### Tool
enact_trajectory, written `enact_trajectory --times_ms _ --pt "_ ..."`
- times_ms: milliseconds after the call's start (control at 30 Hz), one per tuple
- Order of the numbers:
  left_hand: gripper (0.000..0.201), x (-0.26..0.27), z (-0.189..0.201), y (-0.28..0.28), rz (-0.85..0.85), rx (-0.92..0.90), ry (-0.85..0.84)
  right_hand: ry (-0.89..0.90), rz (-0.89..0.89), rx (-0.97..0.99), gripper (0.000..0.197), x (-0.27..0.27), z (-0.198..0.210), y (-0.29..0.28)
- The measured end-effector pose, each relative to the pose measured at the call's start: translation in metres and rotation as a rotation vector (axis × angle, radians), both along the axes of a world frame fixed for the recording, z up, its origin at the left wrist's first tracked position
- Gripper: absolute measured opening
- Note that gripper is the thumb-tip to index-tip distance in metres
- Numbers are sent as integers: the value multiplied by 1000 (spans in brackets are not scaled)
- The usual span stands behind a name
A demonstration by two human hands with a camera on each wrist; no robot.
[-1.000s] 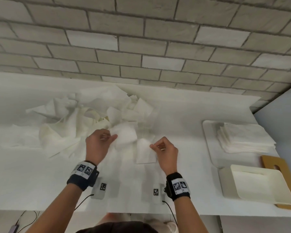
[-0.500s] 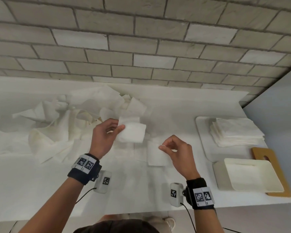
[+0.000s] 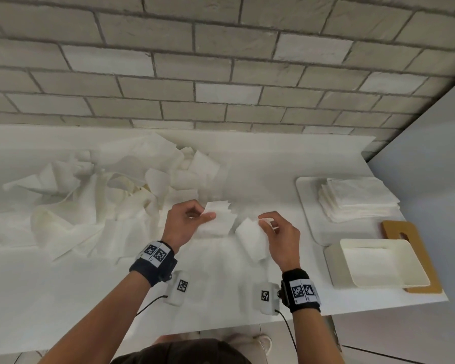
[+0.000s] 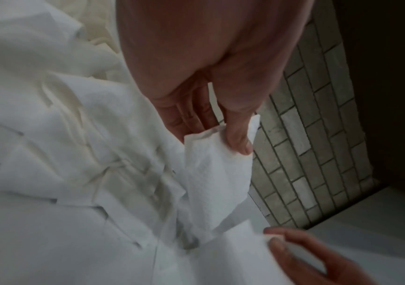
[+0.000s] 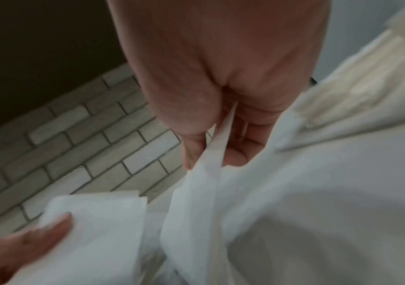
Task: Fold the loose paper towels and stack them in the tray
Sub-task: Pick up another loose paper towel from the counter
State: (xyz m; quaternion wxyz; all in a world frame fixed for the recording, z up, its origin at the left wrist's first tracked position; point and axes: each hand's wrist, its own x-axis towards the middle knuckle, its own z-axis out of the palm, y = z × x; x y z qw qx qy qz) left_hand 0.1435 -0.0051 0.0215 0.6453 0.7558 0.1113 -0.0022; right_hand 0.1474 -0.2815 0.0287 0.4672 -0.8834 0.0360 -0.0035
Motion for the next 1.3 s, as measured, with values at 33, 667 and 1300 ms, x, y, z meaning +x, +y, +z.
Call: enact_trajectory --times_ms 33,667,1300 --pt "38 0 -2 -1 -2 5 18 44 -41 -12 14 -1 -8 -4" --pt "14 9 7 -18 -62 -24 -7 93 591 -189 7 -9 80 -6" --pt "21 13 100 -126 -369 -25 -292 -277 247 -127 13 17 142 -54"
